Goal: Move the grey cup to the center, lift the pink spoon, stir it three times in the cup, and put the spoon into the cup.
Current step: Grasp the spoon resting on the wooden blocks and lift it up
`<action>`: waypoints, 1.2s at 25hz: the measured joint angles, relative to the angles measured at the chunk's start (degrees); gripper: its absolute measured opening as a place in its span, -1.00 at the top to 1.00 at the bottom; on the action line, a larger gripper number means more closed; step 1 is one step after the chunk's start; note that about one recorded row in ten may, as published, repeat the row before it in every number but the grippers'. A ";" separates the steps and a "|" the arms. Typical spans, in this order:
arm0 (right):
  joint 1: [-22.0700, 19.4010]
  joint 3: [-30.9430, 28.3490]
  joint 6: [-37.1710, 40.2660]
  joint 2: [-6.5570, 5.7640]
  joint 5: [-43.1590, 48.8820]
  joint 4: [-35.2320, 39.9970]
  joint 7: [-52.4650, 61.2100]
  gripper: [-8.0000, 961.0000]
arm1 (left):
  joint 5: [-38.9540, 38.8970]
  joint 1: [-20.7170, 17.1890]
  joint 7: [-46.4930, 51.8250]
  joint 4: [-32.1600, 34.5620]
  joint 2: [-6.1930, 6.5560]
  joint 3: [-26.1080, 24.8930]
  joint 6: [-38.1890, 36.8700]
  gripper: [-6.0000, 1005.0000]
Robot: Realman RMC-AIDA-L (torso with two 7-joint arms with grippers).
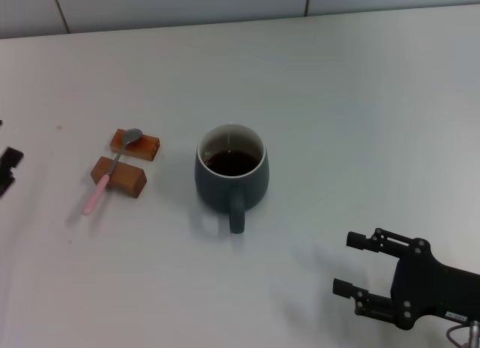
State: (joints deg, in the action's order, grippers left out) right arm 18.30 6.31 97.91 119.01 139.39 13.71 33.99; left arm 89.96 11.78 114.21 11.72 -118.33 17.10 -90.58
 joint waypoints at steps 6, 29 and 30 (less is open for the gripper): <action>-0.02 -0.02 0.10 -0.01 0.00 0.01 -0.02 -0.49 | 3.25 -0.42 2.60 -2.07 -0.04 0.72 2.72 -0.60; 0.24 0.08 -0.16 -0.01 0.00 0.08 0.36 -0.49 | 3.83 -1.10 4.94 -8.96 -0.17 4.49 7.91 -0.60; 0.26 0.10 -0.18 -0.01 0.00 0.08 0.40 -0.49 | 3.83 -1.06 4.94 -9.25 -0.21 4.51 8.03 -0.60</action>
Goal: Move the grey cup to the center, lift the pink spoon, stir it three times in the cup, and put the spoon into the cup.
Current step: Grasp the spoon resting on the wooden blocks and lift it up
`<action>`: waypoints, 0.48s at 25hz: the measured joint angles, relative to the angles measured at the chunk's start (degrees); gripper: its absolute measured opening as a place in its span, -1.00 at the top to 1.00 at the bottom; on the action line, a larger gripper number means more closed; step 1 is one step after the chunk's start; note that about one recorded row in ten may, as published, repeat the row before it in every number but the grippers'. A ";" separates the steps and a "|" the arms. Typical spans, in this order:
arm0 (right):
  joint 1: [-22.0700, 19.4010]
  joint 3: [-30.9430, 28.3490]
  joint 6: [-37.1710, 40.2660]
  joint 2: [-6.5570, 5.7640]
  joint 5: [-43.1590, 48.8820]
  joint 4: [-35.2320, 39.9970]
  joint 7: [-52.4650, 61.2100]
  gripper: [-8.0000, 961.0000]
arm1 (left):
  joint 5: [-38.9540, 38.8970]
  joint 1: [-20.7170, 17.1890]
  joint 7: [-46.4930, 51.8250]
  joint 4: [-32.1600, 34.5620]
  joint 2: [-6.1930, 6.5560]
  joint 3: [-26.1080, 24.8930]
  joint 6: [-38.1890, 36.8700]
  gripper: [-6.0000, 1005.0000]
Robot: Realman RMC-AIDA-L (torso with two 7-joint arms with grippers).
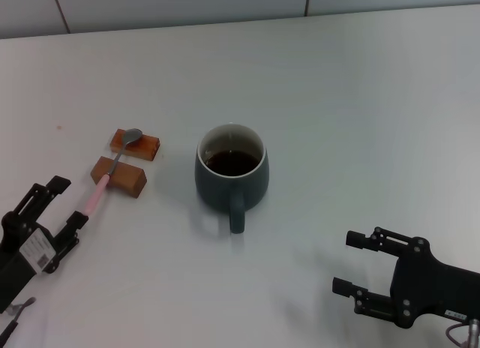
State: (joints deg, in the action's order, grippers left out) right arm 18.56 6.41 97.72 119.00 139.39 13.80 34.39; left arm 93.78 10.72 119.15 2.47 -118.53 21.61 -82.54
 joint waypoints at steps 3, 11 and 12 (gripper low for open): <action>0.17 0.07 -0.12 -0.04 0.00 0.00 0.04 -0.49 | 0.00 0.59 -0.14 -0.96 -0.09 0.08 0.42 -0.60; 0.26 -0.22 -0.26 0.00 0.00 -0.23 0.15 -0.49 | -0.12 2.24 -0.83 -3.09 -0.21 -0.18 1.21 -0.60; 0.26 -0.22 -0.26 0.00 0.00 -0.23 0.15 -0.49 | -0.12 2.24 -0.83 -3.09 -0.21 -0.18 1.21 -0.60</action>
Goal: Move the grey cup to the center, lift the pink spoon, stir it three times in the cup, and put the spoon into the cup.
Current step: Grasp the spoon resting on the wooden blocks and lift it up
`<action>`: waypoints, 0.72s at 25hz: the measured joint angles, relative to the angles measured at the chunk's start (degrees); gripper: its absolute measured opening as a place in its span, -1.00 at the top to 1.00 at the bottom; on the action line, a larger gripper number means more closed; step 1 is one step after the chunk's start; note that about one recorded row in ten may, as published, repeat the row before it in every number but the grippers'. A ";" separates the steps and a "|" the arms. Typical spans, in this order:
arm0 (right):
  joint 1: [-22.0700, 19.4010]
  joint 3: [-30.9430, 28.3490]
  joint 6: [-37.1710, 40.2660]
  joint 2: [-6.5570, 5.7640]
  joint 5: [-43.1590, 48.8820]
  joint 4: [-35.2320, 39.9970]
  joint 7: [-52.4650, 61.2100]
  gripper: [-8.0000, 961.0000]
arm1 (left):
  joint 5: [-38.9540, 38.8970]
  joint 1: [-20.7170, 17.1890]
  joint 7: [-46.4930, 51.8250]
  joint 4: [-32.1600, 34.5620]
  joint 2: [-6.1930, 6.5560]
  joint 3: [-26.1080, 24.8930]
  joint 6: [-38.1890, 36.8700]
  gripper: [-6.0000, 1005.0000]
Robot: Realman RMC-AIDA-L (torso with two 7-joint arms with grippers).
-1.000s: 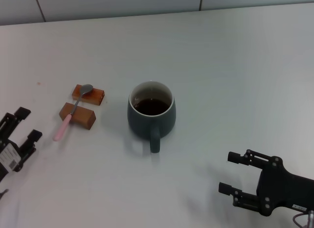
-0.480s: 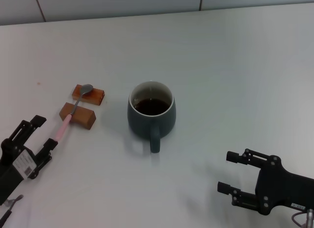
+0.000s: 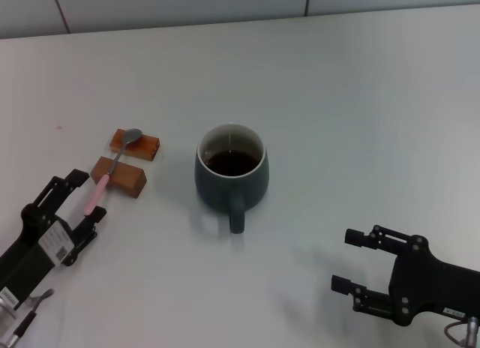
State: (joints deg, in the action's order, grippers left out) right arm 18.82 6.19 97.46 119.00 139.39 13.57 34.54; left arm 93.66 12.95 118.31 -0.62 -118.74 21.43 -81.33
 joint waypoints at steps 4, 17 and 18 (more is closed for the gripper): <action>0.07 0.03 0.00 0.00 0.00 -0.11 0.05 -0.49 | -0.24 0.72 -0.07 -0.68 0.00 -0.07 1.14 -0.60; 0.92 0.17 0.34 -0.04 0.00 0.21 2.12 -0.49 | -0.44 3.12 -0.27 -1.38 -0.09 -0.30 3.18 -0.60; 1.01 0.12 0.34 -0.05 0.00 0.22 2.12 -0.49 | -0.46 3.22 -0.38 -1.42 -0.09 -0.45 3.25 -0.60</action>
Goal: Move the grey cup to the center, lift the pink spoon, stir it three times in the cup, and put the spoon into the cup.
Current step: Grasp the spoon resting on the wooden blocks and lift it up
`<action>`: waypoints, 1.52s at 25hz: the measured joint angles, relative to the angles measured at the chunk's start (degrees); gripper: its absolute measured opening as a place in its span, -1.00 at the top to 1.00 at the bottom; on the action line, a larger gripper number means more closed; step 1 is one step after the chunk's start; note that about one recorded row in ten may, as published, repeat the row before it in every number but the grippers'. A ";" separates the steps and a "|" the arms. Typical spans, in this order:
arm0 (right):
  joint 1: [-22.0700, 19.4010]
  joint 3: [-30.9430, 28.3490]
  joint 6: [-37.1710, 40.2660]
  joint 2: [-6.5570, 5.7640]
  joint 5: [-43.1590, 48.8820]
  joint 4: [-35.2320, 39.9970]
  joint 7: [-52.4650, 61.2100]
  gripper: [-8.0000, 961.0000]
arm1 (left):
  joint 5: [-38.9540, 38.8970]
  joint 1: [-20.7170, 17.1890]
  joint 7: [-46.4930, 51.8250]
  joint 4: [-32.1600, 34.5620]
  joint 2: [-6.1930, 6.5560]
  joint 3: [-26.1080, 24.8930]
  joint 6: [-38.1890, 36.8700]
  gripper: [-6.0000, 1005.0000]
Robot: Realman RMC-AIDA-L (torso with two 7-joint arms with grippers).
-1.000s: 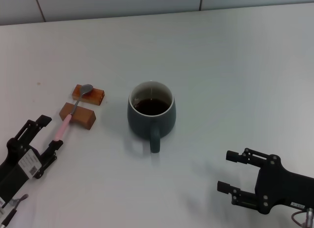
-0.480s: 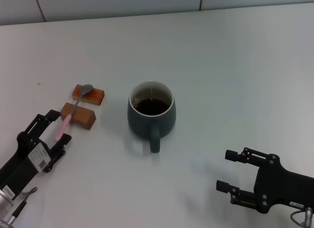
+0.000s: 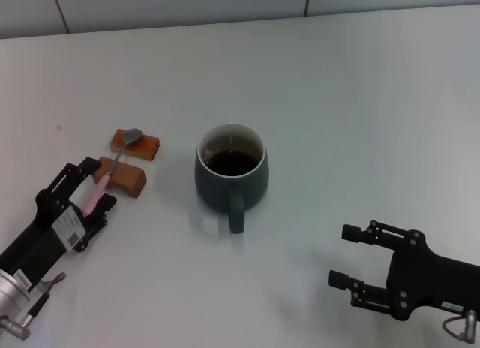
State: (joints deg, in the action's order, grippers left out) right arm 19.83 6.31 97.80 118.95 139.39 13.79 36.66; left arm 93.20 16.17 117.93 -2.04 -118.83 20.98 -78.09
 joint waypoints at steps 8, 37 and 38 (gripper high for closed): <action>0.63 -0.20 -0.14 -0.04 0.00 0.01 0.16 -0.49 | -0.05 0.43 -0.24 -0.16 0.00 -0.60 0.56 -0.60; 1.32 -0.25 -0.01 -0.04 0.00 0.01 0.87 -0.49 | 0.41 0.80 -0.02 -0.15 0.02 -0.23 1.94 -0.07; 1.30 -0.25 0.04 -0.04 0.00 0.01 0.87 -0.49 | 0.41 0.81 -0.05 -0.15 0.02 -0.23 2.03 -0.04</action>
State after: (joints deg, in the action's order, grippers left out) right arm 21.14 6.06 97.84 118.91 139.40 13.80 37.53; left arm 93.61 16.98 117.89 -2.19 -118.81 20.74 -76.06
